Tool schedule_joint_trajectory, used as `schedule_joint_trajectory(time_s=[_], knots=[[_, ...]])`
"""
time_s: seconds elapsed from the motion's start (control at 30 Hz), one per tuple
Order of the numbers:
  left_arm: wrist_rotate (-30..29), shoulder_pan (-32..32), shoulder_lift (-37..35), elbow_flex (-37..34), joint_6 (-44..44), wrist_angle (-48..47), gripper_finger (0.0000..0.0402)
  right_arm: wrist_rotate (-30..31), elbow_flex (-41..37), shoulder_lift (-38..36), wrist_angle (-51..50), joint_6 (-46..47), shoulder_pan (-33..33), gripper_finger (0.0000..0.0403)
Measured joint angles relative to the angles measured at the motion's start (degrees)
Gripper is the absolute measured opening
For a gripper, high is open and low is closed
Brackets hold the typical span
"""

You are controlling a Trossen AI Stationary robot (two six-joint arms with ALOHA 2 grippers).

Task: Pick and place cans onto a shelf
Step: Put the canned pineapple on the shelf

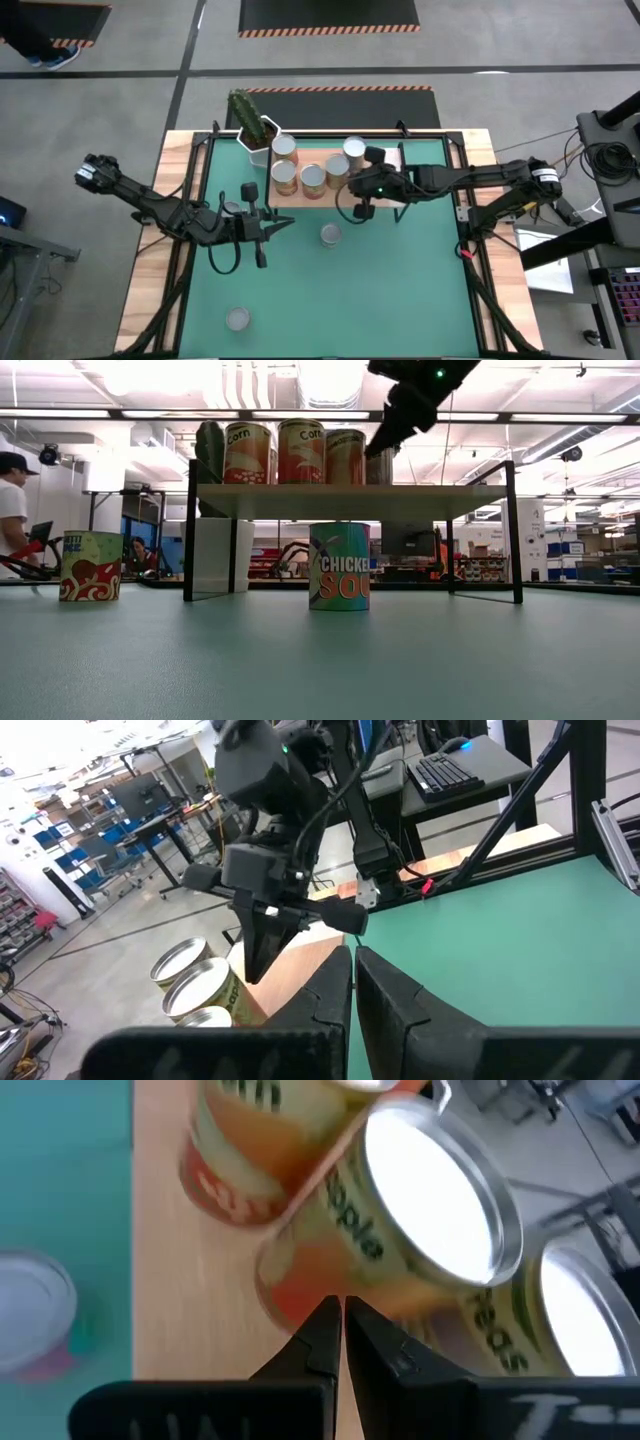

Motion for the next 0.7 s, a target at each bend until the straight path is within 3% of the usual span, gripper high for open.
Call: schedule_joint_trajectory(time_s=[0.23,0.43,0.7], knots=[[-0.02,0.0,0.0,-0.01,0.0,0.0,0.0,-1.13,-0.05,0.25,2.35,-0.68,-0.02,0.0008],[-0.02,0.01,-0.02,-0.01,-0.62,0.02,0.0,-1.18,-0.58,-3.04,-2.17,2.77,1.41,0.0008],[-0.02,0.1,-0.02,-0.01,-3.63,2.19,0.0,-1.29,-11.47,-11.12,6.87,4.99,7.07,0.0008]])
